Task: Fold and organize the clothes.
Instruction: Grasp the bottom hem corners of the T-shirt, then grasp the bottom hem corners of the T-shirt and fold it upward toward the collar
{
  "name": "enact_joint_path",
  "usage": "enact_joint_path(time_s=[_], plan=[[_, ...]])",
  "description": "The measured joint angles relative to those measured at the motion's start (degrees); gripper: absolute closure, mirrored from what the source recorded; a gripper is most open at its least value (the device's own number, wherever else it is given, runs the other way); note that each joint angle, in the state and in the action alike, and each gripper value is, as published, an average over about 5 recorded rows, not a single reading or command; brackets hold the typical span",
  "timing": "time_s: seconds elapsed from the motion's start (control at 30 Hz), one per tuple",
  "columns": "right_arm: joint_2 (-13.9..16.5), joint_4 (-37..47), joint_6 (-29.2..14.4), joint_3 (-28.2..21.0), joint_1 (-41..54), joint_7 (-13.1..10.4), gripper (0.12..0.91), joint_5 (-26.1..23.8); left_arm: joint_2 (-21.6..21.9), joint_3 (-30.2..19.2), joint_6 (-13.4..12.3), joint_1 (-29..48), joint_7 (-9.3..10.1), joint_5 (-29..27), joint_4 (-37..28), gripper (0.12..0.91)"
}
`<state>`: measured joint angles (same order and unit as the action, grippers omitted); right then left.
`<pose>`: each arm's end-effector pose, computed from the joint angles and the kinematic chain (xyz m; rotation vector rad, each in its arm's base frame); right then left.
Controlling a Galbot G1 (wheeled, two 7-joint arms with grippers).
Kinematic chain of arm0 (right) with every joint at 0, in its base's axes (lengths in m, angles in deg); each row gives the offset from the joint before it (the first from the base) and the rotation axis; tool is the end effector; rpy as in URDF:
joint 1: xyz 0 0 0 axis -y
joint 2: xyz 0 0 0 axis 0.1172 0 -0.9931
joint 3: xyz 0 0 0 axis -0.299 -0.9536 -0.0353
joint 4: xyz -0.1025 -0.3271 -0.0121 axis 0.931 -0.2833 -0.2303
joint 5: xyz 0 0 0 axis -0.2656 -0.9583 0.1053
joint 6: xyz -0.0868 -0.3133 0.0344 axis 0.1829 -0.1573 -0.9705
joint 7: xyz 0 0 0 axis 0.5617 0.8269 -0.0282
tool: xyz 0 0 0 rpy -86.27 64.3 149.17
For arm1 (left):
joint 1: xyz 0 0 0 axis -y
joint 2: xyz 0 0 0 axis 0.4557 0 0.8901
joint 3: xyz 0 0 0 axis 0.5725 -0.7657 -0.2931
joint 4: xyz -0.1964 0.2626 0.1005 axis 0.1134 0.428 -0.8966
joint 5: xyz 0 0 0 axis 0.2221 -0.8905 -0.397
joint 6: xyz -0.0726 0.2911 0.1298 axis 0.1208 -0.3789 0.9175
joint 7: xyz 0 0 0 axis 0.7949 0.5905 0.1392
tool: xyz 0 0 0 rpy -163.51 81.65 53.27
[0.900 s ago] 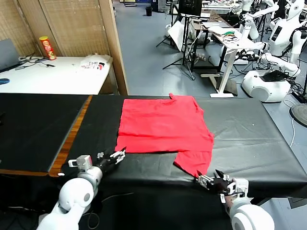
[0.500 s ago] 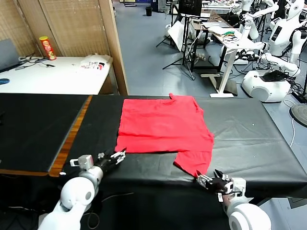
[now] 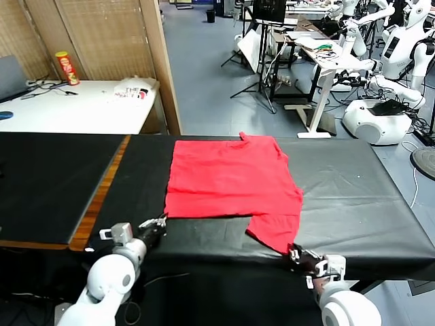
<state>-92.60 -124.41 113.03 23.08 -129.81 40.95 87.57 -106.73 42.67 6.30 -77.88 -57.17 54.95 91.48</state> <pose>0.1390 -0.0447 -0.2261 0.0518 -2.5483 -0.0740 0.2344 0.0567 -0.2757 -0.1659 -2.6177 0.3074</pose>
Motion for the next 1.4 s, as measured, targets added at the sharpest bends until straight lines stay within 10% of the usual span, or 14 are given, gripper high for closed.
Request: enact_joint_path(time_s=[0.23,0.53,1.4], plan=[[0.6,-1.3,-0.9,1.2,-0.5,1.7,0.903,1.7,1.9,2.5,0.5,-4.9,0.73,1.5,5.6,0.905],[4.2,9.6,-13.4,-0.9,10.5,4.6,0.903,3.2,1.8,3.3,-3.5,-5.9,0.63,2.1,8.5,0.905],[8.5,43.6,-24.6,-14.3,42.7,9.7,0.903,2.2,0.8,-1.8,-7.2,10.2,0.16,-3.9,-8.0,0.905]])
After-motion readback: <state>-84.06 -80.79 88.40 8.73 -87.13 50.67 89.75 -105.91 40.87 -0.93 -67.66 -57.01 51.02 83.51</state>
